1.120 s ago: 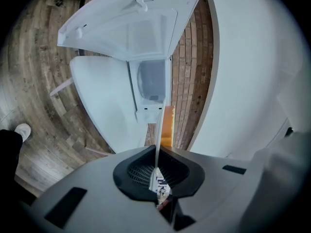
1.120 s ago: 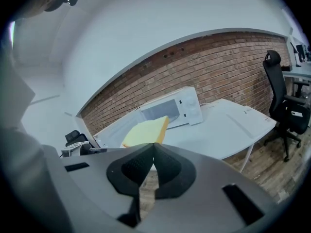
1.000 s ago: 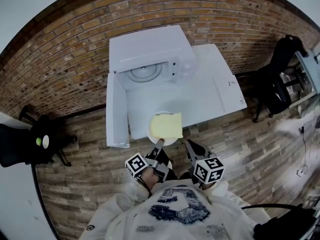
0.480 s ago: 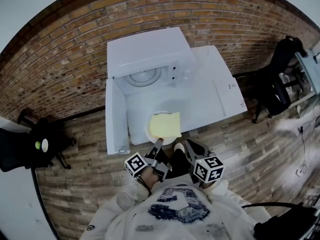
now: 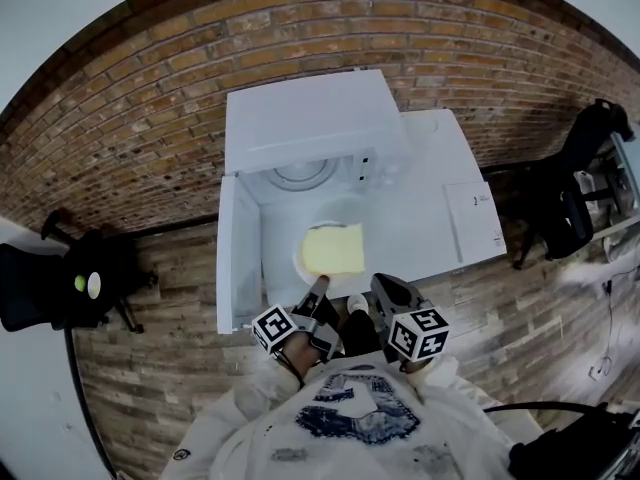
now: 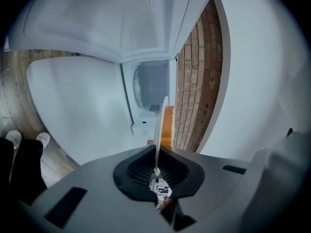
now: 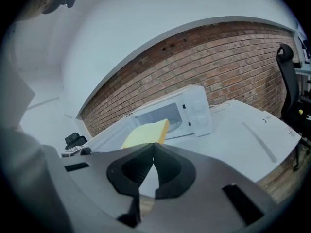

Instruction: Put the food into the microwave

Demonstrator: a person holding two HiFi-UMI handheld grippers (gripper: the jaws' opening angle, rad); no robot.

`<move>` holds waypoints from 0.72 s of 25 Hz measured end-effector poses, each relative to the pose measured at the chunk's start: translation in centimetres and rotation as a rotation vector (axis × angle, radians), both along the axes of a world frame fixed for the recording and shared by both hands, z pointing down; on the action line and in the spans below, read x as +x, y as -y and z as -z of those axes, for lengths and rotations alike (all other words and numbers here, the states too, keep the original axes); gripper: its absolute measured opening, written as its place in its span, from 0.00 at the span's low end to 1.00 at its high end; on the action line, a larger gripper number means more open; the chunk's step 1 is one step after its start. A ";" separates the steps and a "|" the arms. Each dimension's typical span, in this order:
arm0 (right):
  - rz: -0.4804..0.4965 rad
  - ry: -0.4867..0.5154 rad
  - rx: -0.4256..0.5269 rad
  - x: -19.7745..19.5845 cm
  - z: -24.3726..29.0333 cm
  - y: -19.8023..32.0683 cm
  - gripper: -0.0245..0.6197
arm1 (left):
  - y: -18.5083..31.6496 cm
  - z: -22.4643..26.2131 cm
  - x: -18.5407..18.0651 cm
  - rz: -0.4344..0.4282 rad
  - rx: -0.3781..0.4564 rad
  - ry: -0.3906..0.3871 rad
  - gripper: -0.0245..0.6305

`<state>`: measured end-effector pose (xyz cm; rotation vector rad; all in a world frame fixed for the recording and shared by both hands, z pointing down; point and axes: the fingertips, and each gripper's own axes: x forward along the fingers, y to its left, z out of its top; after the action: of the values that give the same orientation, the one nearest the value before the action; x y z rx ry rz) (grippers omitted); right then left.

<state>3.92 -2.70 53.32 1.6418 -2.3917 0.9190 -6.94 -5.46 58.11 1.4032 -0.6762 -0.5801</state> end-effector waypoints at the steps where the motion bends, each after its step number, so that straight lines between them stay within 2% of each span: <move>1: 0.012 0.000 0.000 -0.1 0.0 0.8 0.06 | 0.6 0.0 0.0 0.007 -0.003 0.003 0.07; 10: 0.082 -0.009 -0.017 0.7 -0.4 7.3 0.06 | 6.1 -1.3 0.3 0.077 -0.031 0.030 0.07; 15: 0.112 -0.011 -0.024 1.3 -0.6 10.2 0.06 | 9.0 -0.7 1.4 0.116 -0.027 -0.033 0.07; 18: 0.132 -0.009 -0.026 1.7 -0.7 11.8 0.06 | 10.2 -1.5 1.3 0.133 -0.043 0.004 0.07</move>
<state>5.59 -14.48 53.99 1.4559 -2.4365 0.9140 -5.66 -15.64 59.65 1.3259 -0.7851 -0.6641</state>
